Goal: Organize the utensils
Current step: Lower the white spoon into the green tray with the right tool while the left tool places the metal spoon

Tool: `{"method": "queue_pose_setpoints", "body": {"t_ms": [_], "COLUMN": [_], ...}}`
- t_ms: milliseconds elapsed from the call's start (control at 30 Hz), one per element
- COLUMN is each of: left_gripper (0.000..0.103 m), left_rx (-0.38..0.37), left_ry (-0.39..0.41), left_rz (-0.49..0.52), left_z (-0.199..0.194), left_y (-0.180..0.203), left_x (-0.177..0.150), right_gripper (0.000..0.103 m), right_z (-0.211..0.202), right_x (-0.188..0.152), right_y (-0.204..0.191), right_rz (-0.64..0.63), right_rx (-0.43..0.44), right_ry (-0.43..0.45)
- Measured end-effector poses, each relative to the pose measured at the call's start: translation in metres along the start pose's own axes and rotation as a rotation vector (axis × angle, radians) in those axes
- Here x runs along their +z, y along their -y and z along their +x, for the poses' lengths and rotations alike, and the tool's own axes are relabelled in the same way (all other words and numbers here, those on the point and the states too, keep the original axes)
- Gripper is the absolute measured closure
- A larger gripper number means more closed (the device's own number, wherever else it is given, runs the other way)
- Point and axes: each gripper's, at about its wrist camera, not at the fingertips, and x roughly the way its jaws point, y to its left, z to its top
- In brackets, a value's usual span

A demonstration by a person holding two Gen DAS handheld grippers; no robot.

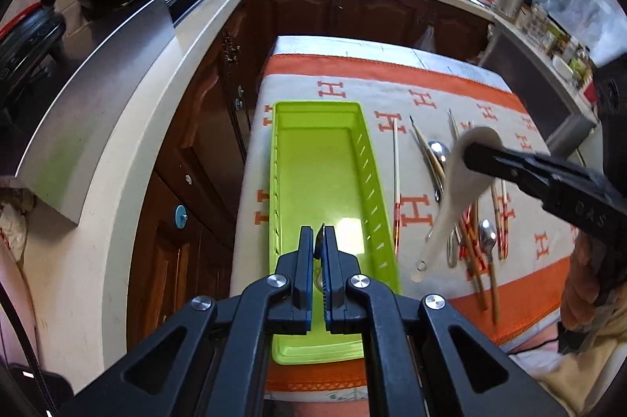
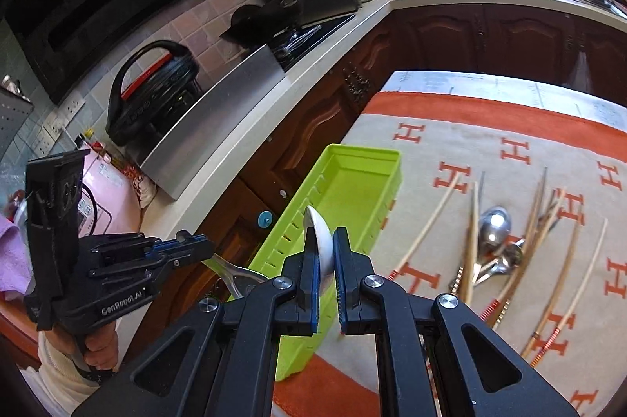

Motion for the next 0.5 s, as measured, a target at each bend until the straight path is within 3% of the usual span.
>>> {"method": "queue_pose_setpoints", "body": {"t_ms": [200, 300, 367, 500], "left_gripper": [0.101, 0.101, 0.096, 0.071], "left_rx": [-0.019, -0.058, -0.081, -0.104], "left_ry": [-0.081, -0.091, -0.097, -0.093], "left_rz": [0.108, 0.081, 0.053, -0.017], "left_z": [0.036, 0.047, 0.053, 0.060], "left_y": [0.015, 0.013, 0.009, -0.002], "left_x": [-0.015, -0.017, -0.016, -0.015], "right_gripper": [0.096, 0.096, 0.096, 0.096], "right_z": [0.055, 0.077, 0.091, 0.110], "right_x": [0.005, 0.006, 0.007, 0.010], "right_y": [-0.003, -0.002, 0.004, 0.014], "right_rz": [-0.030, -0.027, -0.021, -0.017], "right_rx": [-0.040, -0.065, -0.085, -0.114], "right_ry": [-0.072, -0.098, -0.115, -0.136]}}
